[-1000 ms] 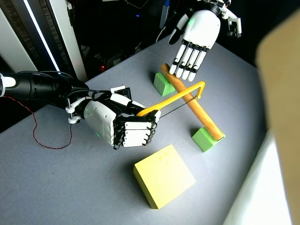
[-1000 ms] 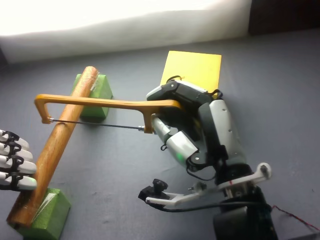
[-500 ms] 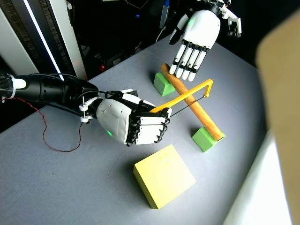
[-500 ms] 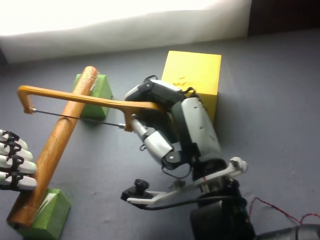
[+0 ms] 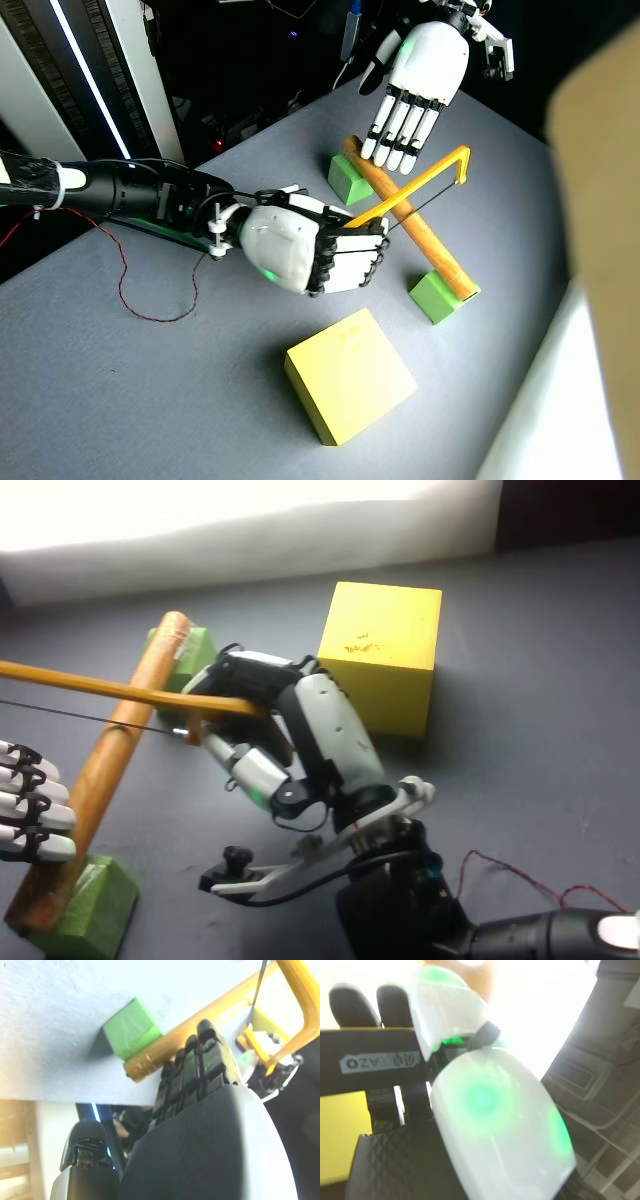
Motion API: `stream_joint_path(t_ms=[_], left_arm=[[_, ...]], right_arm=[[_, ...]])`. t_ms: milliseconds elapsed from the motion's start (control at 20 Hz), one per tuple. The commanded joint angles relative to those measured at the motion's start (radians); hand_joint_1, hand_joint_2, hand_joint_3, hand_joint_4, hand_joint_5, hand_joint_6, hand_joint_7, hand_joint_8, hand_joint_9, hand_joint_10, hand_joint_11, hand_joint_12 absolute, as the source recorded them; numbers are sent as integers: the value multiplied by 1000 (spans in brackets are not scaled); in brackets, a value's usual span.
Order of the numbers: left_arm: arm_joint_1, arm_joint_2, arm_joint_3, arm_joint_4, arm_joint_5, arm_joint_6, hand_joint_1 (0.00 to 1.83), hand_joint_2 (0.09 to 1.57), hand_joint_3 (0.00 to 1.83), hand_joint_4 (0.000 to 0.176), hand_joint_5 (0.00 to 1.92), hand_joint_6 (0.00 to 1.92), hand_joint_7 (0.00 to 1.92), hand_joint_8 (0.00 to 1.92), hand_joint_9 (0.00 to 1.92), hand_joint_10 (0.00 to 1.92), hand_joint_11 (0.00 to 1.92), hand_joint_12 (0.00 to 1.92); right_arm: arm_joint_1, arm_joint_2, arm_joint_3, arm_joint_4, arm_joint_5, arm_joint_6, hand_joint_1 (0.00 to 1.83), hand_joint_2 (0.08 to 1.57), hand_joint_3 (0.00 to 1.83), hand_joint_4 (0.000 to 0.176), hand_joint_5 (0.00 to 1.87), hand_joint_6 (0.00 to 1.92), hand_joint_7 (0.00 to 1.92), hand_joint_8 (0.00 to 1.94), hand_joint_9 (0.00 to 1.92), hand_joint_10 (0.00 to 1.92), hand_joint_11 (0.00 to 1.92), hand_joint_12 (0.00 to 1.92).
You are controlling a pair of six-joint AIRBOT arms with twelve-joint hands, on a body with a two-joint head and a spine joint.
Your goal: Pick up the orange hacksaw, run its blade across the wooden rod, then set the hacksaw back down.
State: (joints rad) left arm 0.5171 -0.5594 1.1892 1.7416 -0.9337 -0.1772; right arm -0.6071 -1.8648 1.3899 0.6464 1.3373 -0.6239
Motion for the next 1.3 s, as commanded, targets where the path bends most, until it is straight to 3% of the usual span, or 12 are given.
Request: stream_joint_path(t_ms=[0, 350, 550, 700, 1250], left_arm=[[-7, 3, 0, -51, -14, 1, 64, 1228, 1, 0, 32, 3, 48, 3, 57, 6, 0, 310], [-7, 3, -2, -51, -14, 1, 94, 1221, 0, 0, 24, 3, 43, 5, 57, 5, 0, 320], [-7, 4, -3, -51, -14, 1, 58, 1234, 0, 0, 0, 0, 8, 2, 11, 3, 0, 175], [-6, 5, -3, -51, -14, 1, 75, 1240, 1, 0, 6, 1, 19, 2, 13, 1, 0, 130], [-6, 6, -5, -51, -14, 1, 35, 1227, 0, 0, 20, 2, 24, 1, 4, 1, 2, 3]], right_arm=[[17, -6, 8, -82, 63, 21, 1368, 1155, 0, 0, 800, 980, 901, 1172, 897, 1340, 850, 1371], [20, -17, 22, -87, 68, 22, 1363, 1170, 0, 0, 783, 994, 866, 1239, 868, 1381, 838, 1395], [-10, 7, -9, -89, 87, 23, 1367, 1159, 0, 0, 788, 1000, 894, 1181, 890, 1348, 839, 1380], [-40, 41, -49, -93, 92, 16, 1368, 1153, 0, 0, 835, 936, 879, 1211, 895, 1336, 837, 1368], [-166, 221, -222, -98, 164, -23, 1367, 1157, 0, 0, 803, 976, 879, 1212, 904, 1326, 878, 1313]])
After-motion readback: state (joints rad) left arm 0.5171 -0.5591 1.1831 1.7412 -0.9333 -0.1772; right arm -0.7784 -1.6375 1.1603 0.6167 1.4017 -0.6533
